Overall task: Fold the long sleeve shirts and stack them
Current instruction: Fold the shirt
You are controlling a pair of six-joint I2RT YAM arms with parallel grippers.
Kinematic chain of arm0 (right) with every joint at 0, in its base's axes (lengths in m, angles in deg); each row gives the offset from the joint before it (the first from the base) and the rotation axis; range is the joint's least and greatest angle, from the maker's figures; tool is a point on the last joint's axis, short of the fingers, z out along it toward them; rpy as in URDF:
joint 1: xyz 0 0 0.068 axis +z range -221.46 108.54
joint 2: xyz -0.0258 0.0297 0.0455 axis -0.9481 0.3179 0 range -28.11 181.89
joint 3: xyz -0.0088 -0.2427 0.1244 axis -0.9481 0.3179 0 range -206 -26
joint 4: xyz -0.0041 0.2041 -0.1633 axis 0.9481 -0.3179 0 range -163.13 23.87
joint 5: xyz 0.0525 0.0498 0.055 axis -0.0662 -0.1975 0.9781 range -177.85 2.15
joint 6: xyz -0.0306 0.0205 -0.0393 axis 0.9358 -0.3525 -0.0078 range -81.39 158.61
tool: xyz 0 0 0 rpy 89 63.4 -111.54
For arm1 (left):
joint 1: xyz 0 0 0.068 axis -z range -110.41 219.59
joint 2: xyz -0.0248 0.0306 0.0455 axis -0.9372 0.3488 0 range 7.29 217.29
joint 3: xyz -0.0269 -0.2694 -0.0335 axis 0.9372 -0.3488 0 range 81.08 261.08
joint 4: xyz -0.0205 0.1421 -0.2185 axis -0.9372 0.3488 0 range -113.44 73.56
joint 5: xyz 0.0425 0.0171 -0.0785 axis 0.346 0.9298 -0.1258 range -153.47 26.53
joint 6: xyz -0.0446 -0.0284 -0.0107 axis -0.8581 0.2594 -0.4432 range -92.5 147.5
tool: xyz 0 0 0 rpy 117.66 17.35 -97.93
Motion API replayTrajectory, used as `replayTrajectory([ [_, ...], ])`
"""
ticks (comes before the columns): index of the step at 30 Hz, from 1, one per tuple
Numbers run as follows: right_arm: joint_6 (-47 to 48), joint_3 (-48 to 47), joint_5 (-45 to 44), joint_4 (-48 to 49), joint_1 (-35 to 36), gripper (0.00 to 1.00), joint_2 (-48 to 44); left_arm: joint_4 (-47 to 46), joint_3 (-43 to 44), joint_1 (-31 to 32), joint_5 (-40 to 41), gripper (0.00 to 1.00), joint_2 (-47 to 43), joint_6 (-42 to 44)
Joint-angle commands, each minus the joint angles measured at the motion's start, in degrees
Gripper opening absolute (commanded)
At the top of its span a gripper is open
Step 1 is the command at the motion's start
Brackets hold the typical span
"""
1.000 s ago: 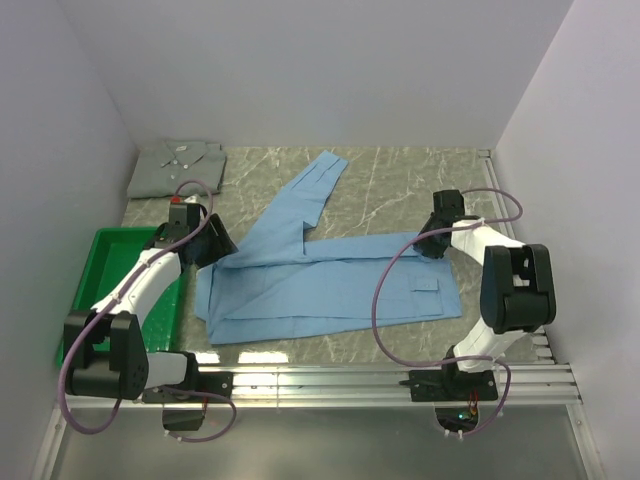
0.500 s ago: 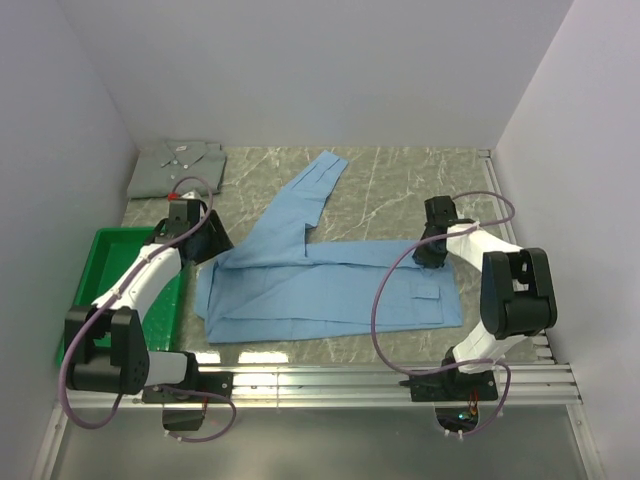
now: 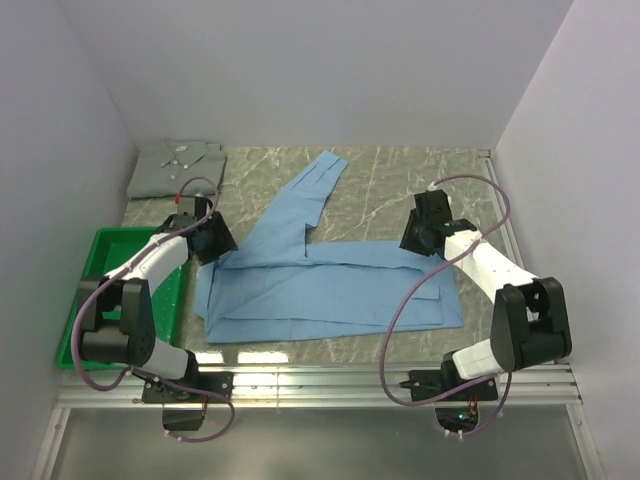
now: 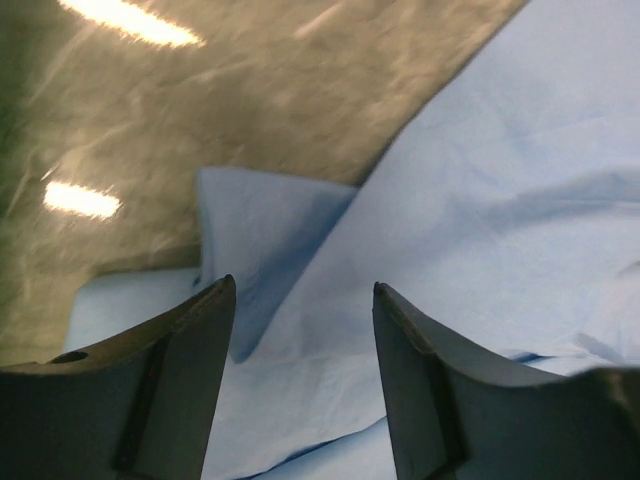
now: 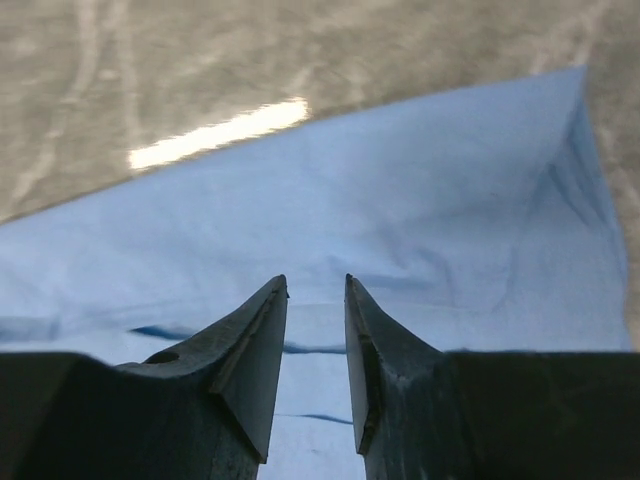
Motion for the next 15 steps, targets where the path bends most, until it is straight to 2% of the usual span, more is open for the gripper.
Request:
replayTrajectory([
  [1, 1.4, 1.0, 6.1, 4.8, 0.9, 0.39, -3.6, -4.8, 5.1, 0.9, -4.2, 0.64, 1.5, 2.7],
  [4, 1.3, 2.2, 10.8, 6.6, 2.2, 0.45, -5.0, -4.8, 10.5, 2.1, -3.2, 0.66, 6.1, 5.9],
  [5, 1.4, 2.3, 11.5, 6.8, 2.4, 0.51, -5.2, -4.7, 13.3, 2.8, -2.8, 0.67, 7.6, 6.7],
  [9, 1.9, 2.3, 13.0, 6.5, 4.3, 0.64, -6.7, -3.8, 21.0, 4.6, -1.7, 0.69, 15.1, 8.1],
  [10, 2.1, 2.5, 13.0, 6.4, 4.5, 0.64, -7.1, -3.3, 22.7, 5.6, -0.8, 0.79, 18.3, 8.5],
  [15, 2.9, 2.4, 12.9, 5.0, 5.7, 0.66, -9.7, -2.5, 33.0, 8.8, 1.8, 0.8, 27.1, 10.8],
])
